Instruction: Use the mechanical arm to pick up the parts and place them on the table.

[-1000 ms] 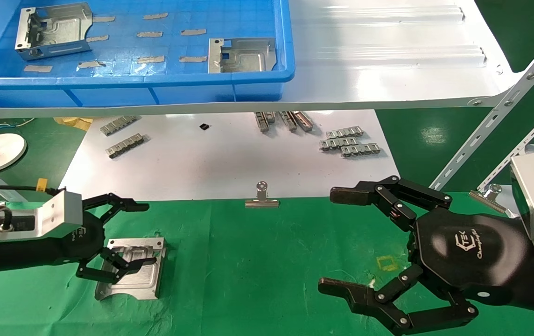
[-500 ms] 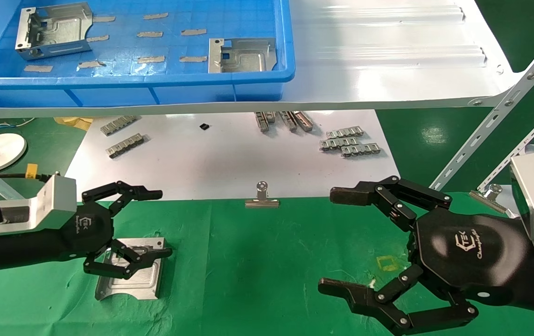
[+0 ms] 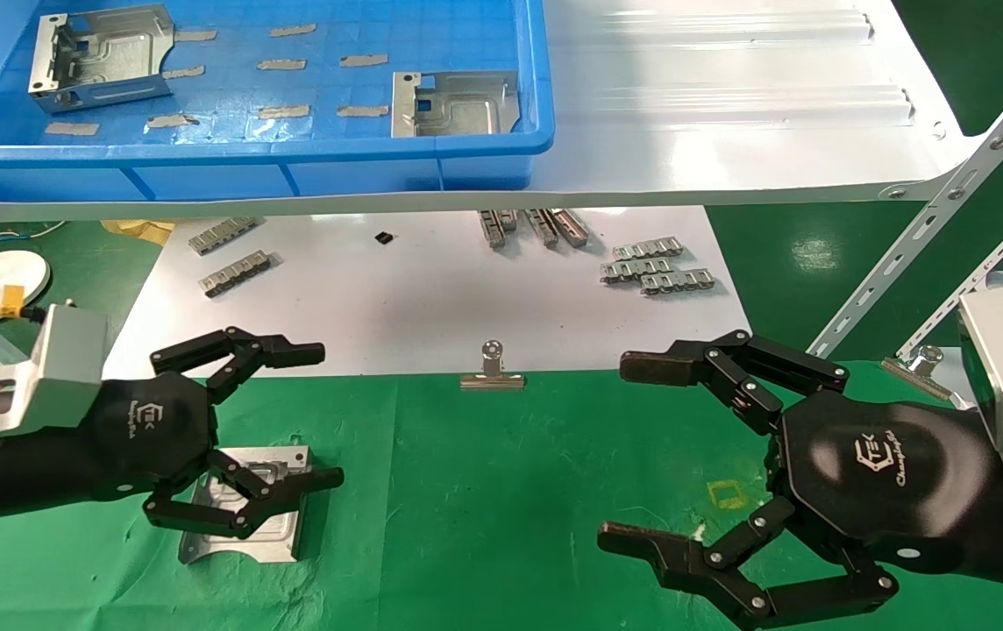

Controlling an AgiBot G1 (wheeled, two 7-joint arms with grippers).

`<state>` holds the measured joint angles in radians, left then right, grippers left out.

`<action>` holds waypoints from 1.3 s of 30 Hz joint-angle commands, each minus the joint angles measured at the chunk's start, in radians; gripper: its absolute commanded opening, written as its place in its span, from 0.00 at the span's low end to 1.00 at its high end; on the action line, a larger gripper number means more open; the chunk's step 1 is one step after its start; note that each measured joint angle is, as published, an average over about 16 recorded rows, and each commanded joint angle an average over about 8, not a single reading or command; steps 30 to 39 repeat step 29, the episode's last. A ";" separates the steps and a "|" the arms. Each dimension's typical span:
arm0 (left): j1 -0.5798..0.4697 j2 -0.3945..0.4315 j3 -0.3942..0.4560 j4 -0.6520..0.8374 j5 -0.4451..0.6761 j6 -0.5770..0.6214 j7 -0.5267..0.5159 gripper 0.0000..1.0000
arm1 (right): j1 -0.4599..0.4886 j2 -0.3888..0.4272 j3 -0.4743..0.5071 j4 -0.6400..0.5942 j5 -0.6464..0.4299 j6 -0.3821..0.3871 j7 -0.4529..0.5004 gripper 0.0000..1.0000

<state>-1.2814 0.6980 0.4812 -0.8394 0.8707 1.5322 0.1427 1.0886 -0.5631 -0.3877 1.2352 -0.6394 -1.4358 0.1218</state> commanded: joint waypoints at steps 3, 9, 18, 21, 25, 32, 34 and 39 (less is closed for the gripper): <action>0.037 -0.016 -0.036 -0.079 -0.025 -0.007 -0.059 1.00 | 0.000 0.000 0.000 0.000 0.000 0.000 0.000 1.00; 0.092 -0.039 -0.090 -0.199 -0.063 -0.016 -0.148 1.00 | 0.000 0.000 0.000 0.000 0.000 0.000 0.000 1.00; 0.175 -0.074 -0.171 -0.377 -0.119 -0.031 -0.280 1.00 | 0.000 0.000 0.000 0.000 0.000 0.000 0.000 1.00; 0.198 -0.083 -0.193 -0.427 -0.134 -0.035 -0.316 1.00 | 0.000 0.000 0.000 0.000 0.000 0.000 0.000 1.00; 0.218 -0.091 -0.213 -0.470 -0.148 -0.037 -0.342 1.00 | 0.000 0.000 0.000 0.000 0.000 0.000 0.000 1.00; 0.224 -0.094 -0.219 -0.483 -0.154 -0.038 -0.346 1.00 | 0.000 0.000 0.000 0.000 0.000 0.000 0.000 1.00; 0.224 -0.094 -0.219 -0.483 -0.154 -0.038 -0.346 1.00 | 0.000 0.000 0.000 0.000 0.000 0.000 0.000 1.00; 0.224 -0.094 -0.219 -0.483 -0.154 -0.038 -0.346 1.00 | 0.000 0.000 0.000 0.000 0.000 0.000 0.000 1.00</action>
